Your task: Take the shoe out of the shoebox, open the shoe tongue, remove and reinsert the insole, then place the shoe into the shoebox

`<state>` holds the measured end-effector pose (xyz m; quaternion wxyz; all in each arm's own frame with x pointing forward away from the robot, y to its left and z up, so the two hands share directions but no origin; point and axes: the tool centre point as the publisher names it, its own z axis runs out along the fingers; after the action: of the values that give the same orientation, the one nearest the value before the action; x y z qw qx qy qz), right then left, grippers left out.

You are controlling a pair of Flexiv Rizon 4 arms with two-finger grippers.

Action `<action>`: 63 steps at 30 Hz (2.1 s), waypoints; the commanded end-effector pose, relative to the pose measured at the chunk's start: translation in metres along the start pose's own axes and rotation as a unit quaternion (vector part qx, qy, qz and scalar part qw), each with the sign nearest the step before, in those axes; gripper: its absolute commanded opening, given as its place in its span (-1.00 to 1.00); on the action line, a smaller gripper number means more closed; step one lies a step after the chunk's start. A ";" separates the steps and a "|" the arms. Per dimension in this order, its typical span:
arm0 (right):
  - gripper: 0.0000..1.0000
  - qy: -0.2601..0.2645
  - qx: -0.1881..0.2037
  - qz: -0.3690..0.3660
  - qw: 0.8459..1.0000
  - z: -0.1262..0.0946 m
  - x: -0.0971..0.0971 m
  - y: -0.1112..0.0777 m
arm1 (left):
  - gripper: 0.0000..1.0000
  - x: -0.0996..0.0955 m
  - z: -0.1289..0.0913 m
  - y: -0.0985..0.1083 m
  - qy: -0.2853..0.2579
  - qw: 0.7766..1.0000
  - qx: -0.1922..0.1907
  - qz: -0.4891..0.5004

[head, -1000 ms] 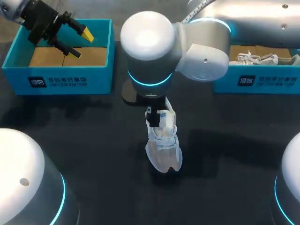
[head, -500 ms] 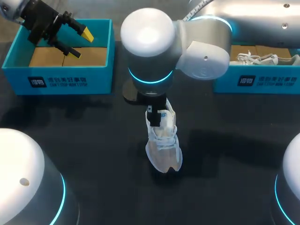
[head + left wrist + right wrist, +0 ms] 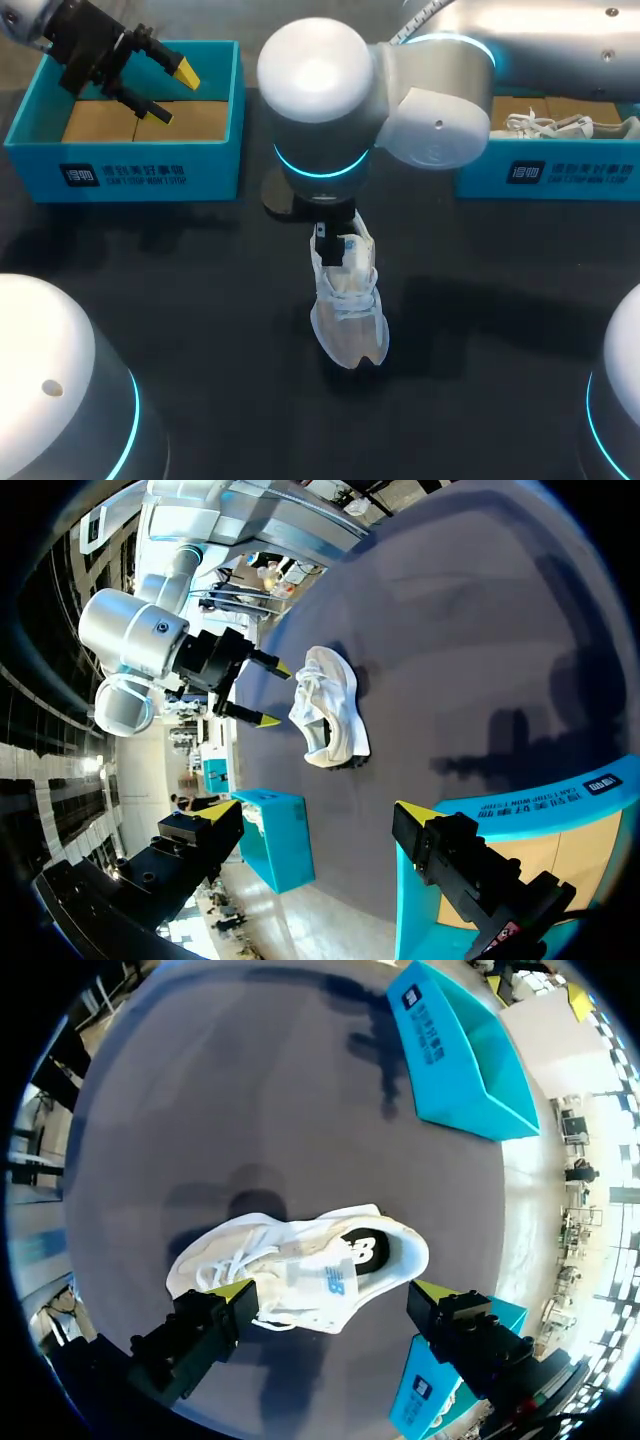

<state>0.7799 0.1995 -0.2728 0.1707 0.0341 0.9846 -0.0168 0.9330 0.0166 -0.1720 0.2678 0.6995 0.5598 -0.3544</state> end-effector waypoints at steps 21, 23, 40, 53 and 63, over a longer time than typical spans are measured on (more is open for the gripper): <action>0.55 0.012 -0.052 -0.088 0.995 0.058 -0.081 0.000 | 1.00 0.000 -0.001 0.000 0.001 1.000 0.001 0.001; 0.20 0.014 -0.053 -0.089 0.995 0.064 -0.082 0.001 | 1.00 0.000 -0.001 0.000 0.001 1.000 0.001 0.001; 0.23 0.041 -0.039 -0.106 0.993 0.108 -0.085 -0.001 | 1.00 0.000 -0.001 0.000 0.001 1.000 0.001 0.001; 0.07 0.060 -0.036 -0.106 0.992 0.136 -0.079 0.000 | 1.00 0.000 -0.001 0.000 0.001 1.000 0.001 0.001; -0.04 0.071 -0.033 -0.101 0.992 0.149 -0.076 0.000 | 1.00 0.000 -0.001 0.000 0.001 1.000 0.001 0.001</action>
<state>0.8998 0.1858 -0.3834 0.1000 -0.0687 0.9926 0.0012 0.9329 0.0166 -0.1720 0.2678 0.6995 0.5598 -0.3544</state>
